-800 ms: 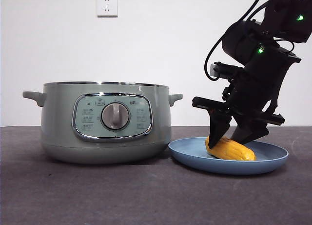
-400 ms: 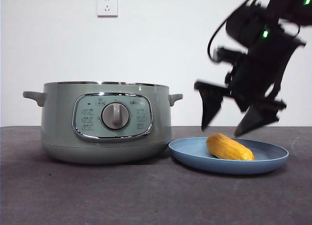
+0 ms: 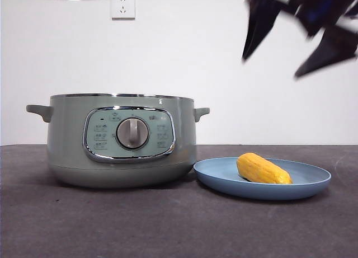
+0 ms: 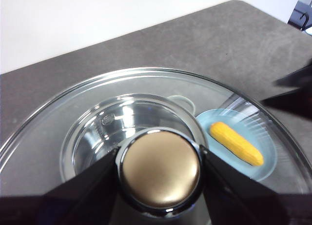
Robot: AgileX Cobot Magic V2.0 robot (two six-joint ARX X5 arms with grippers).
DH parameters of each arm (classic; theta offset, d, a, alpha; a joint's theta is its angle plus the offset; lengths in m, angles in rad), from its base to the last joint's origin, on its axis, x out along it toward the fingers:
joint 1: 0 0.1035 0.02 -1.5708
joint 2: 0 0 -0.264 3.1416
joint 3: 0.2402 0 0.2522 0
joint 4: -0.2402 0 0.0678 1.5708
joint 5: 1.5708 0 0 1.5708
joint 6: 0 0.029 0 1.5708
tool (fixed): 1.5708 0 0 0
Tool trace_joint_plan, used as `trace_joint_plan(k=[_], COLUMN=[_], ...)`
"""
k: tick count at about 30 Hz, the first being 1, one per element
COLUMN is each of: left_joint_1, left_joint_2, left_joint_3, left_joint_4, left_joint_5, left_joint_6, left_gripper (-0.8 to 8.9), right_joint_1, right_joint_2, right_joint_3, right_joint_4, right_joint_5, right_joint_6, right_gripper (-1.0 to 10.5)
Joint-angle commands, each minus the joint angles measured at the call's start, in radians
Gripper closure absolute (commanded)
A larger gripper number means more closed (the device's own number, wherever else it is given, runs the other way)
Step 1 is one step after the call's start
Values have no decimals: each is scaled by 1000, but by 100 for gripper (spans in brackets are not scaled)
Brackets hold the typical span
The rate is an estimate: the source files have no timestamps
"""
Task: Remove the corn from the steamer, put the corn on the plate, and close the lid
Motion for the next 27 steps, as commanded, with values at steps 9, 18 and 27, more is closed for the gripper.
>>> trace_joint_plan(k=[9,18,27], left_joint_1=[-8,-9,-8], left_joint_2=[261,425,507], left_joint_3=[15,15,15], left_joint_4=[248,372,408], left_joint_5=[23,19,19], left_joint_6=[39,64,85], left_gripper=[821,821,821], right_joint_1=[1,1,1], right_joint_2=[-359,-481,-489], right_joint_3=[-8,-8,-8], right_joint_4=[-117,-188,-196], right_joint_5=[3,34,33], right_joint_6=[-20,-30,-31], right_gripper=[317,317,317])
